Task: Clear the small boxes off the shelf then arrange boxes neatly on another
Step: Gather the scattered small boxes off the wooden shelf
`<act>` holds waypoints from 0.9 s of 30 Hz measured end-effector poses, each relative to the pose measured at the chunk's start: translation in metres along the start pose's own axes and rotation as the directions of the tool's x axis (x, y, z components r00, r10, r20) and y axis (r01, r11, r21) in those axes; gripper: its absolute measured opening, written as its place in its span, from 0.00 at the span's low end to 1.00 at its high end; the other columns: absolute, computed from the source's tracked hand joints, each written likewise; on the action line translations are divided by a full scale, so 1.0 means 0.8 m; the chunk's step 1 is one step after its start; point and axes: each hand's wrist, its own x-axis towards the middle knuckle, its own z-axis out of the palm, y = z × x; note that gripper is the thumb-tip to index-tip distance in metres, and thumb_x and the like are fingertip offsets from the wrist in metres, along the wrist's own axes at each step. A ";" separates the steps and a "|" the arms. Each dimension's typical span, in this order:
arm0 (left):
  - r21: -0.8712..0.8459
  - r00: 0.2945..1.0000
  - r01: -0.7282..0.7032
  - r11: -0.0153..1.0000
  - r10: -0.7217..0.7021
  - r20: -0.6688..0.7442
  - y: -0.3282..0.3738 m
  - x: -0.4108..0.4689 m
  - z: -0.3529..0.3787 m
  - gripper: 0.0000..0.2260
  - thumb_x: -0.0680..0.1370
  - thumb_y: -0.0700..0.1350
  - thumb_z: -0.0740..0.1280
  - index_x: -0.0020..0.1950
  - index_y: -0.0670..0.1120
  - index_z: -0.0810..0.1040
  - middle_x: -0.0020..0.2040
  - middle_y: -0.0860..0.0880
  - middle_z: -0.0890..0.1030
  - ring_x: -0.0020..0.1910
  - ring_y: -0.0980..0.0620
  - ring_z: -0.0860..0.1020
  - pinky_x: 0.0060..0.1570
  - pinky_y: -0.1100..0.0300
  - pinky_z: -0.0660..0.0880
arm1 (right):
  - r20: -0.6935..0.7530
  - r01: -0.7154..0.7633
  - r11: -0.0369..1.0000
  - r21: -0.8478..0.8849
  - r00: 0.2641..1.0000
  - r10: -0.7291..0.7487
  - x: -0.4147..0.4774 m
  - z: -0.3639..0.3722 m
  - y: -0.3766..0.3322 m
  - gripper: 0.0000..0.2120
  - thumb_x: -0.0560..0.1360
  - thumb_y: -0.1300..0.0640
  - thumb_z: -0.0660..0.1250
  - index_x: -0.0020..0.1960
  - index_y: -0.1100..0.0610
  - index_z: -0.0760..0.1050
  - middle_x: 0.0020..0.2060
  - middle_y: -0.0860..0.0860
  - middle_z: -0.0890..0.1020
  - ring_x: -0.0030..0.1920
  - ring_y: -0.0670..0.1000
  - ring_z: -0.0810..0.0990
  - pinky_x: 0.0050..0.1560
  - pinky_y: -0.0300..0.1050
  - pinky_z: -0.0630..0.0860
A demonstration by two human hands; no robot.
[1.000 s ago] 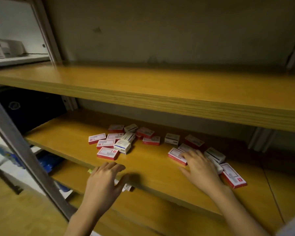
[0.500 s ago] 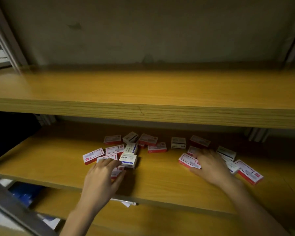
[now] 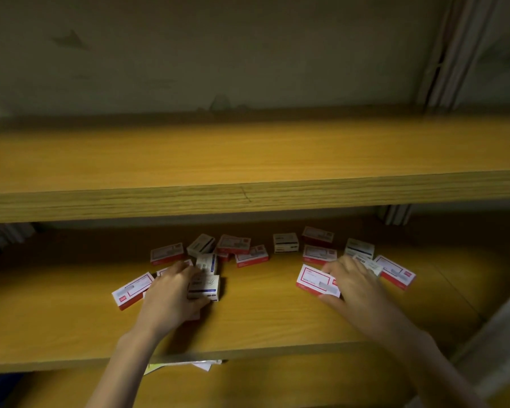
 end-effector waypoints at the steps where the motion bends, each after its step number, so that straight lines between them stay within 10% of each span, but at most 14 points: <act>1: -0.001 1.000 -0.005 1.000 0.005 0.010 -0.001 0.002 0.001 0.28 0.70 0.55 0.70 0.68 0.49 0.66 0.65 0.48 0.69 0.61 0.49 0.70 0.56 0.57 0.71 | -0.008 -0.003 1.000 0.008 1.000 0.003 -0.005 -0.002 -0.002 0.26 0.74 0.44 0.61 0.68 0.49 0.58 0.65 0.48 0.65 0.65 0.48 0.62 0.64 0.42 0.60; 18: -0.169 0.991 -0.131 0.977 0.127 -0.033 0.005 0.013 -0.002 0.26 0.63 0.52 0.77 0.56 0.48 0.73 0.56 0.44 0.77 0.51 0.48 0.74 0.40 0.59 0.70 | -0.135 -0.083 0.996 0.030 0.987 0.087 -0.077 -0.026 -0.007 0.24 0.75 0.44 0.59 0.68 0.50 0.60 0.66 0.47 0.66 0.65 0.46 0.63 0.61 0.36 0.62; 27: -0.215 0.874 -0.470 0.856 0.419 -0.247 0.130 -0.020 -0.046 0.21 0.60 0.46 0.79 0.47 0.50 0.73 0.46 0.53 0.74 0.43 0.54 0.72 0.34 0.61 0.71 | -0.186 -0.141 0.989 0.037 0.972 0.145 -0.139 -0.060 0.042 0.24 0.74 0.44 0.61 0.67 0.49 0.61 0.63 0.45 0.68 0.62 0.44 0.65 0.59 0.36 0.65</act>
